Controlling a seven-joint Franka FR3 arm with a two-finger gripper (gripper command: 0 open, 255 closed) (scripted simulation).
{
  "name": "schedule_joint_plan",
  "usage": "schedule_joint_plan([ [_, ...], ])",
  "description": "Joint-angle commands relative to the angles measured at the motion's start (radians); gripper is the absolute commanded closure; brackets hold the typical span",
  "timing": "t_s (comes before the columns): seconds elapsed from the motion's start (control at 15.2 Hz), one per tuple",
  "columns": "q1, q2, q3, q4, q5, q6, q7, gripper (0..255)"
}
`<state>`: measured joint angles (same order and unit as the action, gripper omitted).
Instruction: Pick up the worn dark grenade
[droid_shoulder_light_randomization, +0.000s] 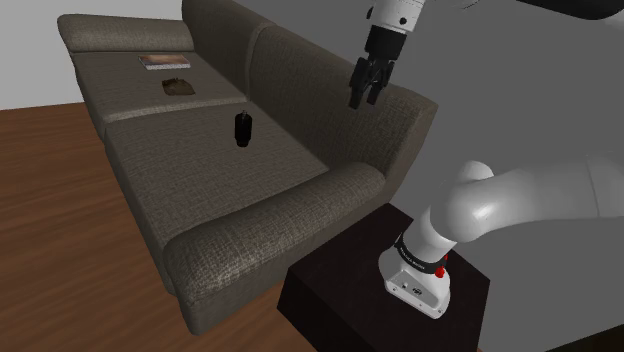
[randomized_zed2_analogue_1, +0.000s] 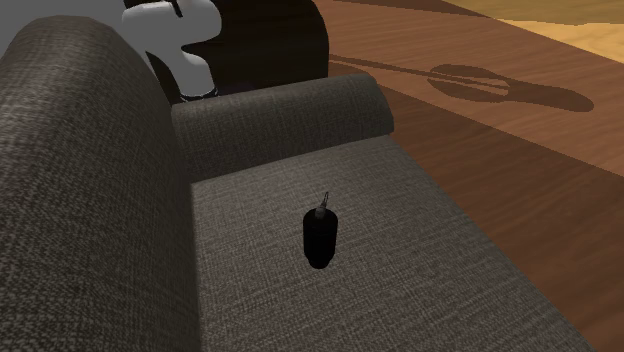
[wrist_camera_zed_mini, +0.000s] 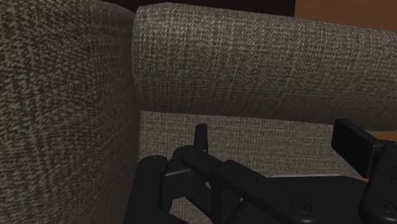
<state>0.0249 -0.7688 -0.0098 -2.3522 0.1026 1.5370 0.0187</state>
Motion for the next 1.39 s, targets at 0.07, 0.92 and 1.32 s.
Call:
schedule_joint_plan([
  [0.07, 0.002, 0.029, -0.001, 0.0, -0.005, 0.033, -0.013, 0],
  [0.92, 0.026, 0.466, 0.0, 0.132, -0.06, 0.39, -0.147, 0],
  [1.32, 0.034, 0.683, 0.006, 0.268, -0.085, 0.497, -0.192, 0],
])
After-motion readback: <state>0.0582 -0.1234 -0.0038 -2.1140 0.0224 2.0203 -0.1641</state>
